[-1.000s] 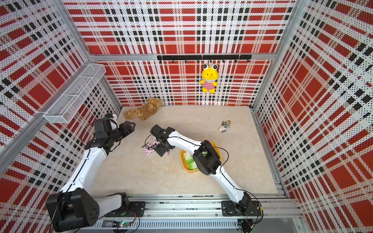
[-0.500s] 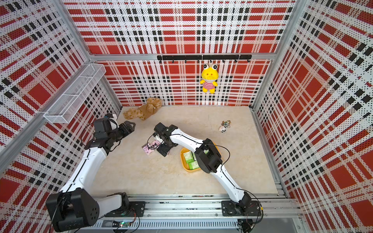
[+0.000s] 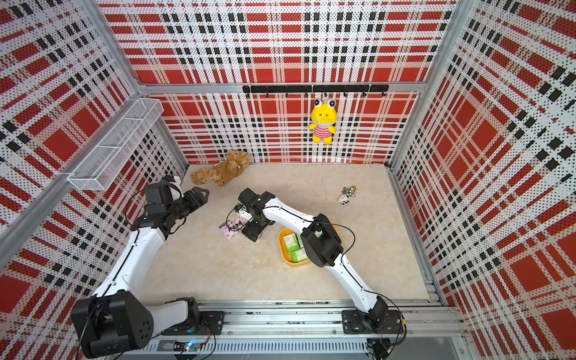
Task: Put the pocket tissues into the storage box
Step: Pick up the pocket tissues from the center of the board.
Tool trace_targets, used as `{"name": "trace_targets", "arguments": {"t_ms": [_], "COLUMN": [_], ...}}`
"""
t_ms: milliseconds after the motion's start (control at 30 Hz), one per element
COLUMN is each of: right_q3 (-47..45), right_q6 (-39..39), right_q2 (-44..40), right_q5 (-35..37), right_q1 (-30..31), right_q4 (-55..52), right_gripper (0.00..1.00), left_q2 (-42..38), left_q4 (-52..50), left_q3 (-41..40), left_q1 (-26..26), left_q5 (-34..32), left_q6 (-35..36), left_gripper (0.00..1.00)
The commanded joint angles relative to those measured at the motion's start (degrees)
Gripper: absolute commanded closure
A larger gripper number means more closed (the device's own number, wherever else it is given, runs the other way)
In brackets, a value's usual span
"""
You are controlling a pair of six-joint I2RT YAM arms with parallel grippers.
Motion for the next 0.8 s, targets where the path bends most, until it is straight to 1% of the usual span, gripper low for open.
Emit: {"name": "trace_targets", "arguments": {"t_ms": [0,167,367,500,667,767], "right_q3": [1.3,1.3,1.6,1.5,1.1,1.3], "right_q6": [-0.6,-0.2,0.4,1.0,2.2,2.7], "right_q2": [1.8,2.2,2.6,2.9,1.9,1.3], "right_q5": [-1.1,-1.0,-1.3,0.4,1.2,1.2], "right_q1": [0.0,0.0,-0.1,0.0,-0.2,-0.3], "right_q4": [-0.3,0.1,0.1,-0.1,1.1,1.6], "right_gripper": [0.0,0.01,0.08,0.12,0.3,0.31], "left_q2": [0.1,0.1,-0.1,-0.1,0.0,0.0], "left_q4": [-0.7,-0.8,-0.7,-0.8,-0.7,-0.7], "left_q3": [0.8,0.5,0.4,0.3,0.2,0.3], "left_q1": [0.5,0.5,0.4,0.5,0.5,0.5], "left_q5": [-0.3,-0.3,-0.3,-0.3,-0.1,0.0], "left_q6": [0.9,0.9,0.9,1.0,1.0,1.0], "left_gripper": [0.2,0.2,0.21,0.21,0.21,0.21]}}
